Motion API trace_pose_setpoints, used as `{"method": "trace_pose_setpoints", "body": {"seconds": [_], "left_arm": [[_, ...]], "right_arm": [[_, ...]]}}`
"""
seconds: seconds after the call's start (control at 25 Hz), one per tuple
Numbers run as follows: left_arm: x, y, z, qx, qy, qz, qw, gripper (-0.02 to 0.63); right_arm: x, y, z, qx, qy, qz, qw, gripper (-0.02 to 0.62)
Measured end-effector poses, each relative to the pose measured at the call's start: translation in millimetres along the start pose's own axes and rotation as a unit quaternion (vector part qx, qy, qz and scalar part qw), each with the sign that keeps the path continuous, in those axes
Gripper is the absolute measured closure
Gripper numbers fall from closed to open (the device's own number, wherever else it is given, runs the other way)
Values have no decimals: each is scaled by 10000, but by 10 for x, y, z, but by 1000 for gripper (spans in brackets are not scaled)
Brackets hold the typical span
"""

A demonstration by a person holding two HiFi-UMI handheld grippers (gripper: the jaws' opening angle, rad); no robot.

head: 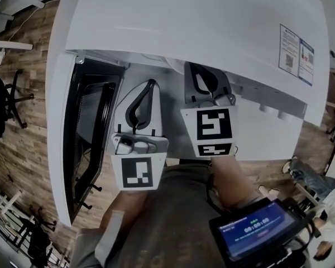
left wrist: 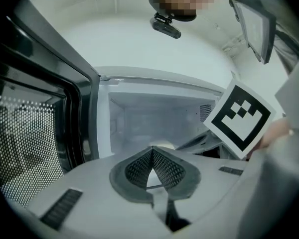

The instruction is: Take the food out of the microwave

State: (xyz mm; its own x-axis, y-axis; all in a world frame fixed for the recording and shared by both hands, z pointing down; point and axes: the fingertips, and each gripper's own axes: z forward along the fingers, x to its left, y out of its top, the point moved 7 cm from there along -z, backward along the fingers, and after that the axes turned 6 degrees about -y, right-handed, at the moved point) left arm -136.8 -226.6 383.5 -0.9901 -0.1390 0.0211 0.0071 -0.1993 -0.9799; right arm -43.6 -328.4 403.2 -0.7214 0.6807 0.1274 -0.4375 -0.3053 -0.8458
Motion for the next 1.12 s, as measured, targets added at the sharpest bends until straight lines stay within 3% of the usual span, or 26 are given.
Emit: {"method": "trace_pose_setpoints", "body": {"seconds": [0.2,0.32,0.44,0.48,0.56,0.72,0.76,0.92,0.96,1.12], "left_arm": [[-37,79,1,-35,-113,-37,9999,598],[-57,116,-19,16,-205,-46,9998,598],[-52,148,-44,77,-268,-59,9996,598],[-53,165,-50,81,-291,-56,9995,598],[-56,194,-68,96,-341,-24,9994,598],[-38,234,-100,96,-405,62,9991,598],[-35,239,-101,88,-422,83,9990,598],[-12,222,-109,116,-495,53,9987,598],[-5,216,-111,126,-505,27,9986,598],[7,230,-108,111,-530,20,9985,598]], "right_arm": [[-29,-53,-147,-149,-189,177,9996,589],[-81,-131,-323,-455,-11,1312,9903,586],[-68,-308,-420,-338,416,2921,9549,557],[-55,-361,-427,-269,474,3278,9432,506],[-32,-448,-401,-150,547,3938,9175,487],[12,-542,-227,-50,935,5495,8302,470],[16,-530,-184,-106,1036,5690,8157,461],[-17,-506,-87,-282,1041,6092,7856,449],[-24,-526,-77,-266,1007,6212,7767,478],[-49,-550,-126,-354,929,6353,7658,514]]}}
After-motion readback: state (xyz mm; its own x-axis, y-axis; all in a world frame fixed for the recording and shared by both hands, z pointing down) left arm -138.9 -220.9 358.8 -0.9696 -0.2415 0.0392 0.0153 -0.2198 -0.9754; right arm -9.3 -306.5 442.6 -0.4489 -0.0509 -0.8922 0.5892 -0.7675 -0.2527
